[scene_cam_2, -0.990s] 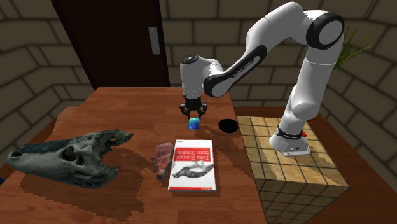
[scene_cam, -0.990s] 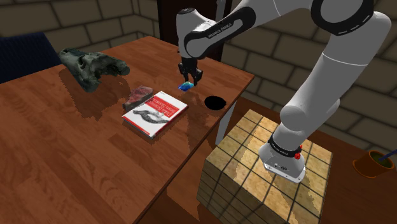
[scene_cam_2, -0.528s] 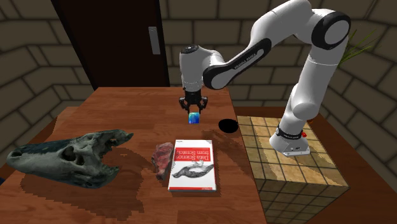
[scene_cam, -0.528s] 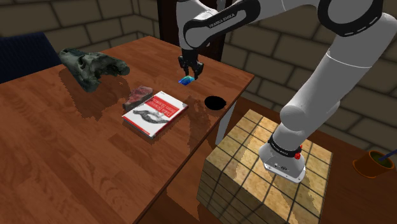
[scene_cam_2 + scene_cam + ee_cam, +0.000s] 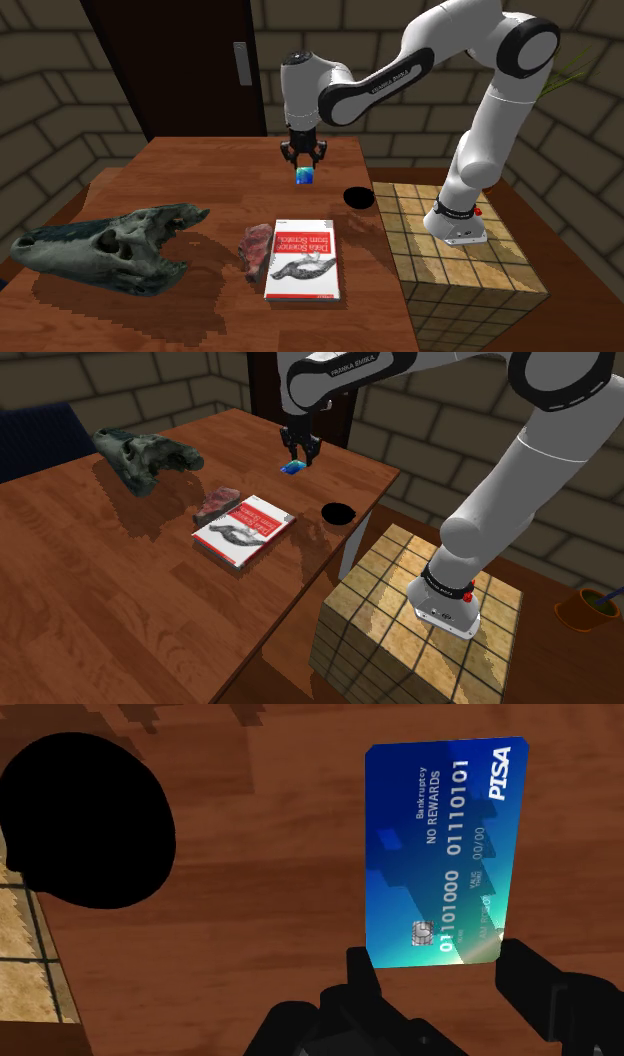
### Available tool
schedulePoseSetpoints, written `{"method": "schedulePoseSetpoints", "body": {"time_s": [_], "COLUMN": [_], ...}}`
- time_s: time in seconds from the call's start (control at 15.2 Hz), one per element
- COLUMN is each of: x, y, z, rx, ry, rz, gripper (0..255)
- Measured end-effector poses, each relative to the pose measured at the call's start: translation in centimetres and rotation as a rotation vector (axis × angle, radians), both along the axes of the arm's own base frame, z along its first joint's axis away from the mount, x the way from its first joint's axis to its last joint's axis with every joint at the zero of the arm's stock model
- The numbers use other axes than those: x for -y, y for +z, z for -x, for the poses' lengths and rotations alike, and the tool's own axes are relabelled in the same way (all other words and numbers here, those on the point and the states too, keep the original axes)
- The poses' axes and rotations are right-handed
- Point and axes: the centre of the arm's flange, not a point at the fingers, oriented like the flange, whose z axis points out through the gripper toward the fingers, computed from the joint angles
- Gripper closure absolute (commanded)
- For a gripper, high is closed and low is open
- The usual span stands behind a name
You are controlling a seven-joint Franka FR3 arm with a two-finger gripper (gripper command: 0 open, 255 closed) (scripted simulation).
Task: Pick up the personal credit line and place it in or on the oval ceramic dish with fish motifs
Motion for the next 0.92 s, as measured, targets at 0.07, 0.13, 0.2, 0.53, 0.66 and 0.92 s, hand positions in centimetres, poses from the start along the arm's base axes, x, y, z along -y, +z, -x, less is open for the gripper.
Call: {"method": "schedulePoseSetpoints", "body": {"time_s": [0.07,0.13,0.2,0.53,0.66,0.92], "x": [-0.1,0.0,0.1,0.5,0.5,0.8], "y": [0.5,0.8,1.1,1.7,1.6,2.1], "z": [0.1,0.7,1.8,7.9,10.4,15.6], "rx": [0.0,0.0,-0.001,-0.001,-0.001,-0.001], "ry": [0.0,0.0,0.0,0.001,0.001,0.0], "rz": [0.0,0.0,0.0,0.001,0.001,0.002], "gripper": [255,255,255,255,255,255]}}
